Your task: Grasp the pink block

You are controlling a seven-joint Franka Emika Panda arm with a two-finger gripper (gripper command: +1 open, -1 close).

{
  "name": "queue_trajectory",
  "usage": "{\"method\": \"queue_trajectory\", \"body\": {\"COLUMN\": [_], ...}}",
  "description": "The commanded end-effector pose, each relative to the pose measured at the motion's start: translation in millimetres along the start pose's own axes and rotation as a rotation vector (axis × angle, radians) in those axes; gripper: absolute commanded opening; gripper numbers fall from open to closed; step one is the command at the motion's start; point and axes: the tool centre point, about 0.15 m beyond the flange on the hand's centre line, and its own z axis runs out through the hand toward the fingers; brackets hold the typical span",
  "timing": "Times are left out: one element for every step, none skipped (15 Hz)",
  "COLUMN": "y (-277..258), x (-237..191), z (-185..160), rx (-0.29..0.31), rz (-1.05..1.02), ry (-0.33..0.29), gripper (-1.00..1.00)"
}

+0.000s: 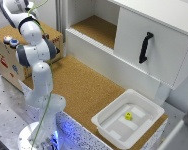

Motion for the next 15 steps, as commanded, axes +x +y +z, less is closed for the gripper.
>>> {"method": "queue_trajectory", "body": {"y": [24,25,28,30,32,34,35,35,37,39,38,37,35,32,28], "x": [-21,-16,-8,0,11,23,35,46,56,62,63,65,66,65,63], "z": [59,67,70,72,74,77,79,83,90,99,107,112,112,108,102], "rx": [0.169,0.167,0.168,0.152,0.140,0.128,0.118,0.119,0.121,0.152,0.180,0.198,0.194,0.195,0.201], "rz": [-0.012,-0.004,0.018,0.033,0.064,0.102,0.131,0.157,0.184,0.208,0.205,0.204,0.189,0.177,0.158], "ry": [0.095,0.088,0.094,0.104,0.117,0.130,0.147,0.161,0.161,0.152,0.122,0.107,0.095,0.087,0.076], "gripper": [1.00,1.00,1.00,1.00,1.00,1.00,1.00,1.00,1.00,1.00,1.00,1.00,1.00,1.00,1.00]}}
